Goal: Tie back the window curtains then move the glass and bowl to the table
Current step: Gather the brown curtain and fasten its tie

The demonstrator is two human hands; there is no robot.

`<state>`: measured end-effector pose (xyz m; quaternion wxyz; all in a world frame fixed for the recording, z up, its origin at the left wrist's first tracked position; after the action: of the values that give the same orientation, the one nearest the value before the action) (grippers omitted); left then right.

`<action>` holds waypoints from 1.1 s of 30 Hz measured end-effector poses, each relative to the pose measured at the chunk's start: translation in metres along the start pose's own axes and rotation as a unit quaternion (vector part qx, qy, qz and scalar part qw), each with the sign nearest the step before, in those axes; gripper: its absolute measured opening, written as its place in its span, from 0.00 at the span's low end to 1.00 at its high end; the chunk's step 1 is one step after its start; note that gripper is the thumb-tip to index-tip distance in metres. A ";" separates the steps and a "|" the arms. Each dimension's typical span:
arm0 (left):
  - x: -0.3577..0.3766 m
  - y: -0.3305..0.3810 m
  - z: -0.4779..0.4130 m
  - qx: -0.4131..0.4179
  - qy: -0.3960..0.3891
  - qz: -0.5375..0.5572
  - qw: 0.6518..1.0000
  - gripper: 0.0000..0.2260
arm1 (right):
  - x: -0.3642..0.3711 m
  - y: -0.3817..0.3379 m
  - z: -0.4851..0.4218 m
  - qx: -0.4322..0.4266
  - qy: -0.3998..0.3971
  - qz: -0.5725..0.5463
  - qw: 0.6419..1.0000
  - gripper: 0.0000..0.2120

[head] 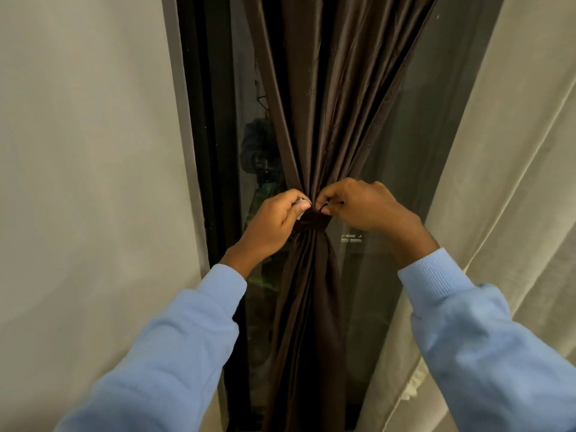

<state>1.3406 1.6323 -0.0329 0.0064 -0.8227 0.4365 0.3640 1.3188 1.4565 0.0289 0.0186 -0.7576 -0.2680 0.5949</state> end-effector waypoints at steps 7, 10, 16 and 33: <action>0.001 0.013 0.000 0.019 0.020 0.011 1.000 0.07 | -0.004 -0.010 -0.001 -0.006 -0.001 0.116 0.993 0.06; 0.000 0.015 -0.002 0.028 0.015 0.003 0.999 0.08 | -0.004 -0.009 -0.007 0.024 0.030 0.099 0.994 0.10; -0.004 0.011 -0.009 0.029 -0.032 -0.121 0.992 0.11 | 0.008 -0.011 -0.013 0.038 0.104 0.146 0.983 0.17; -0.013 0.000 -0.029 -0.107 -0.133 -0.083 0.982 0.10 | 0.028 0.009 0.008 -0.055 0.035 -0.014 0.998 0.14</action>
<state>1.3529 1.6325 -0.0037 0.0063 -0.7964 0.3200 0.5131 1.3189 1.4588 -0.0020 -0.0049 -0.7741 -0.3099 0.5520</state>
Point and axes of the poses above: each hand's wrist, its own z-axis away from the middle knuckle, its own x-axis out of the palm, y = z × x, the point moved 1 cm from there along -z, towards the middle knuckle, and after that the axes turned 14 degrees about -z, right-handed, at the moved point
